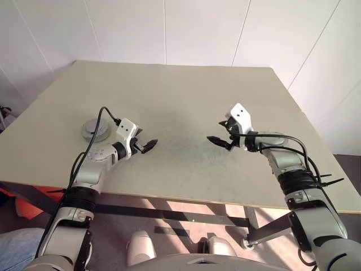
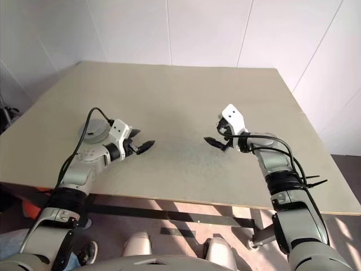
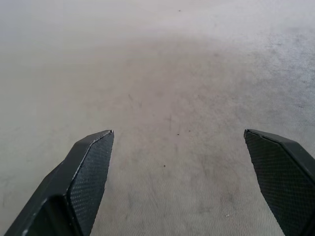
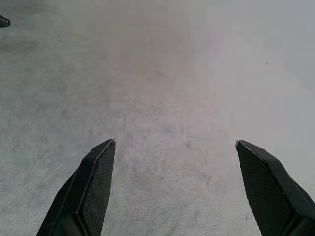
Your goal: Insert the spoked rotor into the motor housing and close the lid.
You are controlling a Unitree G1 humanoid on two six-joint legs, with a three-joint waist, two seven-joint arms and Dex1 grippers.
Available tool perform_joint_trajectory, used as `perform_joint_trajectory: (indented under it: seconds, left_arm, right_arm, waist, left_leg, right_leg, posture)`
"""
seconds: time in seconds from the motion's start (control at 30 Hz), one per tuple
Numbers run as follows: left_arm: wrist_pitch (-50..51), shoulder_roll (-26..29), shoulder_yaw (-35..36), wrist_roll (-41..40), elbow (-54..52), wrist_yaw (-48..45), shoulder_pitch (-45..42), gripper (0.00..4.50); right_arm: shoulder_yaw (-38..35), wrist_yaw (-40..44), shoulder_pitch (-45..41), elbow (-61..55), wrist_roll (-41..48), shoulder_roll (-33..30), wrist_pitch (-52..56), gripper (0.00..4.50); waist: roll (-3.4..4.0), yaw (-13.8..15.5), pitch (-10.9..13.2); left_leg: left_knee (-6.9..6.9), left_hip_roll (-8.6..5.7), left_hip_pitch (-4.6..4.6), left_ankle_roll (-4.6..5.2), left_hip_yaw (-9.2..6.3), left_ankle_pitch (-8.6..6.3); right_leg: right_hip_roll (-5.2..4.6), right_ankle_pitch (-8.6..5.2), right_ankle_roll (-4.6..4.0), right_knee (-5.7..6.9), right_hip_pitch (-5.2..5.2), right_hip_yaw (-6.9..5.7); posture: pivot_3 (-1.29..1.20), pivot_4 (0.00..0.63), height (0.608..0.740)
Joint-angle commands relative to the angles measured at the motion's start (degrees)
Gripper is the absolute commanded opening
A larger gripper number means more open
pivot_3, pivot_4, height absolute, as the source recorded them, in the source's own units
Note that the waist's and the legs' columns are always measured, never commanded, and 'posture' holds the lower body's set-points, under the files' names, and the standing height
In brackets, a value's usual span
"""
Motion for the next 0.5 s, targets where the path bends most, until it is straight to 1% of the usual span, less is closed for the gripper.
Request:
perform_joint_trajectory:
  seconds: [0.03,0.17,0.33,0.5]
  left_arm:
    - [-0.74,-0.11,1.29,-0.10,-2.98,0.25,-0.92,4.48]
    - [-0.15,-0.62,1.65,-0.84,-3.88,0.05,-0.48,4.48]
    - [0.38,0.45,2.13,-0.74,-4.74,-0.54,0.03,4.48]
    - [2.22,1.09,2.90,-1.08,-6.24,-0.57,-0.27,4.48]
  right_arm:
    - [-1.21,0.86,-2.52,0.21,0.23,0.40,-1.58,4.40]
    - [-1.63,0.74,-2.99,-0.47,0.67,1.33,-1.84,4.40]
    - [-1.47,-0.48,-1.61,-3.10,0.69,2.99,-1.36,4.40]
    - [-1.84,-2.08,-1.47,-3.04,0.70,4.76,-1.92,4.40]
  waist:
    - [0.00,0.00,0.00]
    - [0.00,0.00,0.00]
    - [0.01,-0.01,0.01]
    - [0.02,-0.04,0.01]
  left_leg:
    - [0.00,0.00,-0.01,0.00,0.00,0.00]
    - [-0.02,0.00,-0.01,0.01,0.00,0.00]
    - [-0.03,0.00,-0.01,0.01,0.00,-0.01]
    - [-0.06,0.00,-0.02,0.00,0.01,0.00]
  right_leg:
    - [0.00,0.00,0.00,0.00,0.00,0.00]
    - [0.00,0.00,0.00,-0.02,-0.01,-0.01]
    - [0.00,0.00,0.00,-0.02,-0.02,-0.01]
    - [0.01,0.00,0.00,-0.03,-0.04,0.00]
  posture:
    - [0.00,0.000,0.740]
    - [0.00,0.000,0.740]
    - [0.00,0.000,0.740]
    - [0.00,0.000,0.740]
